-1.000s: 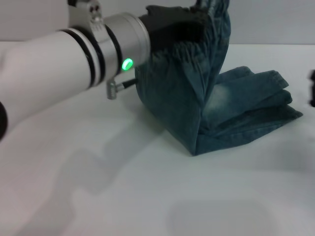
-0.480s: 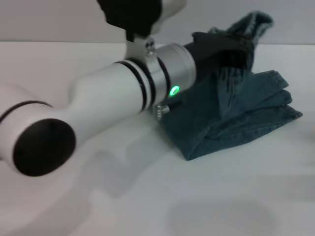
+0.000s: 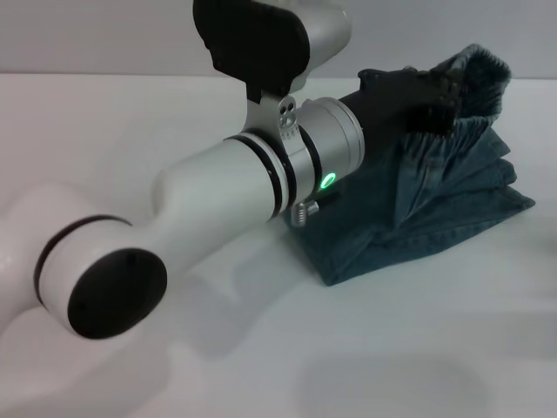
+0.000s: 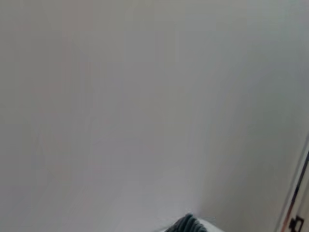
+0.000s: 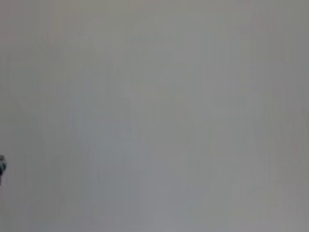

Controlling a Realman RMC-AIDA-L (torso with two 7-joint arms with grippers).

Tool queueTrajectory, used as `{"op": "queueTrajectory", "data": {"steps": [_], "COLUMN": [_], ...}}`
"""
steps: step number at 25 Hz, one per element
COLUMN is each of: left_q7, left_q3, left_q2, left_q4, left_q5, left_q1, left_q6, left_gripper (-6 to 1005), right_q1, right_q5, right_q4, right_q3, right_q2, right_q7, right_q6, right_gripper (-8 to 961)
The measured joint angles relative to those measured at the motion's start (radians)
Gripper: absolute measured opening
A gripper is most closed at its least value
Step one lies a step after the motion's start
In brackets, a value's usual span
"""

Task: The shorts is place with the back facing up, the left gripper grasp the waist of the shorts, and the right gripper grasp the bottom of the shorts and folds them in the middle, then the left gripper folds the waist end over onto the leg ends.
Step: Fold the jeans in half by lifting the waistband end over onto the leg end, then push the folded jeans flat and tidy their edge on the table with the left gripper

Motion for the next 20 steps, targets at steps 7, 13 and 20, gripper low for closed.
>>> {"op": "queueTrajectory", "data": {"steps": [7, 13, 20], "left_q7": [-0.022, -0.043, -0.021], "left_q3": [0.046, 0.079, 0.081], "left_q2": [-0.003, -0.003, 0.003], "left_q4": [0.091, 0.122, 0.112], "left_q5": [-0.005, -0.006, -0.001], "left_q1": [-0.053, -0.088, -0.040], "left_q6": [0.089, 0.141, 0.163], "left_gripper": [71, 241, 606], "right_q1": [0.002, -0.001, -0.014], "right_q5": [0.000, 0.000, -0.001], "right_q4": [0.002, -0.001, -0.003], "right_q3": [-0.004, -0.013, -0.072], "right_q2": [-0.001, 0.000, 0.000], "right_q7": [0.003, 0.007, 0.003], "right_q6": [0.002, 0.013, 0.080], "right_gripper": [-2, -2, -1]}}
